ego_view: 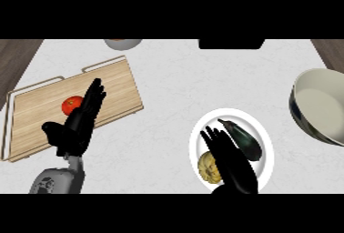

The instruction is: Pick the squash from the plate and place it in the bowl

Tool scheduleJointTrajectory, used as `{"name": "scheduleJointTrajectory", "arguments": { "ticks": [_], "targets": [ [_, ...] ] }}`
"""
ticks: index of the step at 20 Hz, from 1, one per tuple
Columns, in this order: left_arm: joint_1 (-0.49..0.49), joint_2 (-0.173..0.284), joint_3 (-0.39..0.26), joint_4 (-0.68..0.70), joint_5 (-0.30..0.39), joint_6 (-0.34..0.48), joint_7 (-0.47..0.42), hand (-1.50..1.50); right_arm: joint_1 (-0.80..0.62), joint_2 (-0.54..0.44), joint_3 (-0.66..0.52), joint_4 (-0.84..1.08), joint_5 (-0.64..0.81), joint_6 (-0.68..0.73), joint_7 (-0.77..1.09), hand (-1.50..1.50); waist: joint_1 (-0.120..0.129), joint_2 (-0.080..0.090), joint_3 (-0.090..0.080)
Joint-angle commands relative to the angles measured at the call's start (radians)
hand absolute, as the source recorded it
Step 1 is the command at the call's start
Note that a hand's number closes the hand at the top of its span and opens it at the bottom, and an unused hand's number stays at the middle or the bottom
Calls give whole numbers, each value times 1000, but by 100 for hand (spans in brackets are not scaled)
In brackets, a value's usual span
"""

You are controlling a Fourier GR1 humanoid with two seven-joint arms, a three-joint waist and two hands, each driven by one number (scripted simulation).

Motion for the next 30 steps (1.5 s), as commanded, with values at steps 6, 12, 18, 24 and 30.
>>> {"name": "scheduleJointTrajectory", "arguments": {
  "ticks": [6,12,18,24,30],
  "targets": [
    [-12,1,11,5,-1,-12,9,0,-66,-15,104,141,132,39,-59,150,3,6,5],
    [12,-34,-10,1,-25,17,-7,0,46,-51,25,66,-36,12,-187,150,-4,4,5],
    [23,-31,-12,-6,-38,26,-14,0,177,-42,-229,-153,-525,175,-296,150,-37,0,6],
    [3,-7,20,14,-12,-2,-24,0,286,-84,-322,-368,-754,244,-444,150,-22,1,5],
    [18,-13,18,13,-12,-4,-24,0,411,-128,-408,-689,-784,211,-460,150,-20,0,4]
  ]
}}
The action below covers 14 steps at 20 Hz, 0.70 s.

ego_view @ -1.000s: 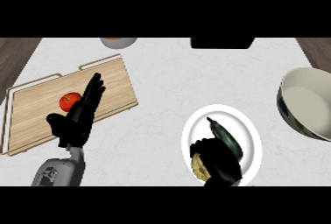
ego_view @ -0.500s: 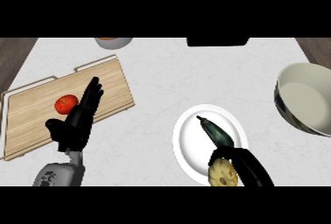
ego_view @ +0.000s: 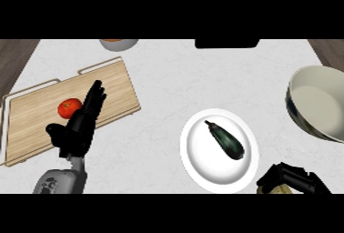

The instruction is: Pick the squash from the plate and place it in the bowl

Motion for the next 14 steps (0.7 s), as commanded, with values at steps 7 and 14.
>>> {"name": "scheduleJointTrajectory", "arguments": {
  "ticks": [7,14],
  "targets": [
    [-42,8,9,-22,5,-9,53,0,15,-53,-207,-491,-113,35,348,150,16,4,-1],
    [12,-9,-22,-35,-17,-9,45,0,-322,-112,-249,-446,-127,16,714,150,33,5,-1]
  ]
}}
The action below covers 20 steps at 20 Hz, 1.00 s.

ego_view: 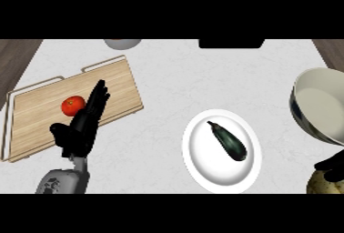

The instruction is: Pick the squash from the plate and place it in the bowl

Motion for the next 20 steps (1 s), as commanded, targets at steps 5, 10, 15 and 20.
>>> {"name": "scheduleJointTrajectory", "arguments": {
  "ticks": [5,10,15,20],
  "targets": [
    [20,-2,1,13,5,-23,-42,0,-309,-113,-148,-28,-72,21,377,150,4,0,1],
    [-29,-2,22,12,-6,-1,1,0,-542,-212,-196,233,-126,55,403,150,9,1,1],
    [28,-9,-12,-24,-6,-23,-7,0,-482,-275,-183,403,94,66,201,150,12,3,2],
    [22,-23,-31,-82,-11,-12,61,0,-548,-316,-175,677,231,-2,25,150,21,4,2]
  ]
}}
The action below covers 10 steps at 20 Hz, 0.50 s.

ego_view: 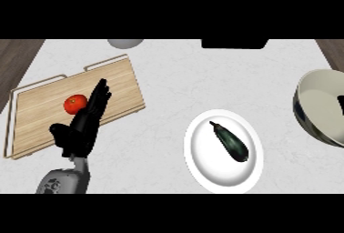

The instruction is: Pick the squash from the plate and place it in the bowl

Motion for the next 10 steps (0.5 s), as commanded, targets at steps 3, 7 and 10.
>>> {"name": "scheduleJointTrajectory", "arguments": {
  "ticks": [3,7,10],
  "targets": [
    [8,3,16,59,1,-16,-70,0,-52,-14,-5,312,135,-94,-199,150,-4,0,0],
    [-14,-25,-14,13,-22,14,-11,0,-108,-31,-31,553,181,-172,-346,150,1,1,1],
    [6,-2,11,38,-8,-11,-55,0,-128,-19,-29,738,216,-245,-471,150,3,2,1]
  ]
}}
